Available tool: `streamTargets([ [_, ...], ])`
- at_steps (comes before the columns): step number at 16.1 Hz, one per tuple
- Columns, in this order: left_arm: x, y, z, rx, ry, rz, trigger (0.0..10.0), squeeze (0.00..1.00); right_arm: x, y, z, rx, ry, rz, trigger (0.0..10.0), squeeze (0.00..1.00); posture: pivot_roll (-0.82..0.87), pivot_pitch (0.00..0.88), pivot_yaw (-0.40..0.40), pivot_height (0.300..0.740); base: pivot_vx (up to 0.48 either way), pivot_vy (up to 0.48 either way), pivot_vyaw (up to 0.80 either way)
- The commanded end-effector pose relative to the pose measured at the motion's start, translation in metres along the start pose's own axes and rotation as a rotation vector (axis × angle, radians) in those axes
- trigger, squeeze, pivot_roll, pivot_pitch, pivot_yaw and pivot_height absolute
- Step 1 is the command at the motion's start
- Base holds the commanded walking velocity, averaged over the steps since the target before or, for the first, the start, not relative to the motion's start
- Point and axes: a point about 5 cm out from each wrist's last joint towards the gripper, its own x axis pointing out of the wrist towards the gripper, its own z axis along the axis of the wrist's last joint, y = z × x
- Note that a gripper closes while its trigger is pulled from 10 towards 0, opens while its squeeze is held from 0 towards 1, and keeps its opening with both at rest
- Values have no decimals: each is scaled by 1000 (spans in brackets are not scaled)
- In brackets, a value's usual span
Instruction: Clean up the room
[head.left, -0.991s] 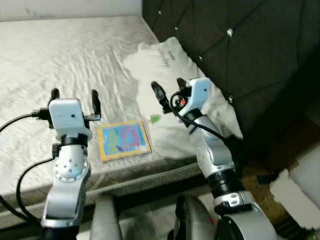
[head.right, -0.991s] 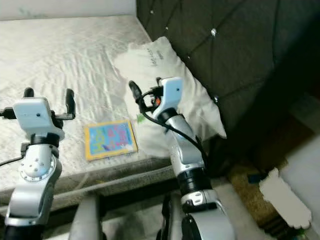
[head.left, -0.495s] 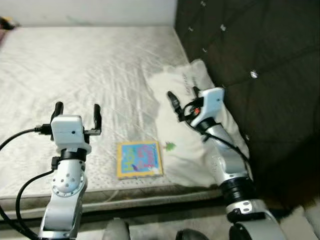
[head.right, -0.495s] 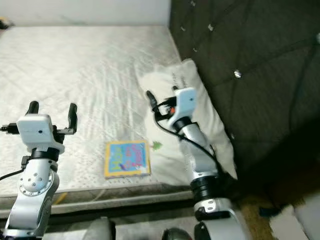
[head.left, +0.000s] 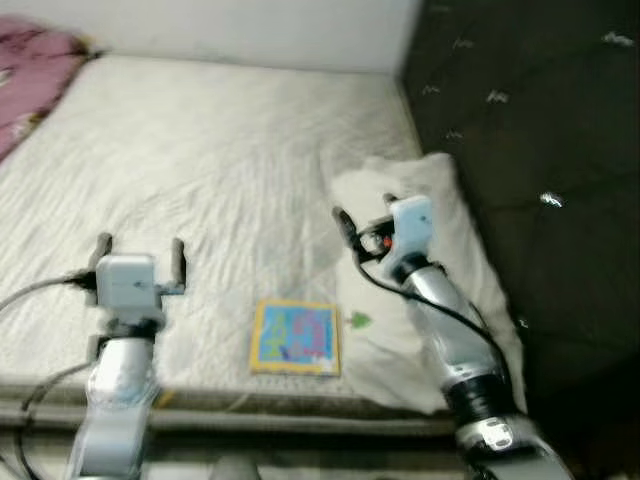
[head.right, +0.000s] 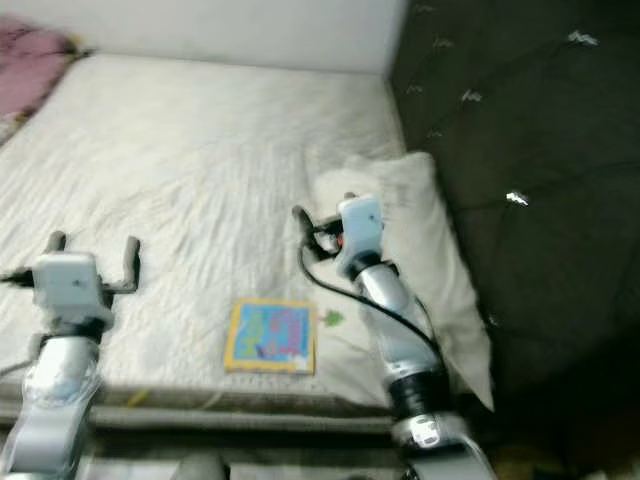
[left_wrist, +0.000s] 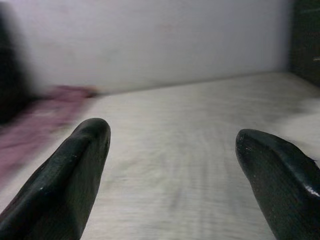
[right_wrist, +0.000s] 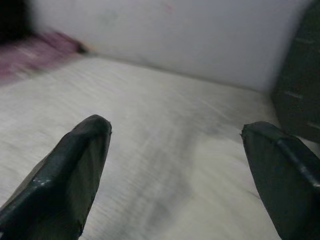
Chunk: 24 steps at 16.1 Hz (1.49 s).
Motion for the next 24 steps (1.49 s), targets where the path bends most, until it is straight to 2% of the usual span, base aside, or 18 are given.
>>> streamTargets([
  [1,-6,-5,-6,-25,45,-78,10000,0,-3,-6,1,-43,19,-39,10000,0,101,0,-31,740,0,0,0],
  [3,-7,-6,-6,-17,44,-54,10000,0,-7,-11,-3,-55,46,-67,10000,0,92,0,-22,740,0,0,0],
  [4,-2,-10,9,-57,16,5,10000,0,-9,-10,-4,-44,49,-106,10000,0,74,0,-3,740,0,0,-544],
  [5,-1,-12,13,-76,-1,-13,10000,0,-9,-9,-4,-38,42,-112,10000,0,72,0,0,740,0,0,-800],
  [6,0,-14,19,-147,-28,-10,10000,0,-10,-1,0,3,-9,-112,10000,0,74,0,-6,740,0,0,-800],
  [8,-1,-7,21,-90,-45,74,10000,0,-8,0,3,6,-27,-144,10000,0,80,0,-16,740,0,0,-234],
  [9,-2,-4,17,-118,-8,105,10000,0,-5,-1,2,33,4,-177,10000,0,83,0,-18,740,0,0,0],
  [11,-7,-7,14,-95,13,91,10000,0,-5,0,5,43,-11,-172,10000,0,94,0,-27,740,0,0,0],
  [12,-9,-10,16,-75,18,80,10000,0,-5,0,7,13,-8,-174,10000,0,95,0,-36,740,0,0,744],
  [13,-10,-9,18,-24,27,107,10000,0,-6,-1,7,3,-1,-188,10000,0,93,0,-40,740,0,0,750],
  [14,-11,-9,18,-34,39,124,10000,0,-8,-3,6,10,6,-205,10000,0,87,0,-48,740,0,0,744],
  [16,-14,-10,15,-137,61,88,10000,0,-9,-5,4,42,21,-218,10000,0,85,0,-53,740,0,0,713],
  [19,-18,-14,19,-150,48,99,10000,0,-8,4,5,45,15,-159,10000,0,94,0,-75,740,0,0,0],
  [24,-21,-14,21,-230,68,107,10000,0,-9,5,5,65,37,-154,10000,0,93,0,-70,740,0,83,-410],
])
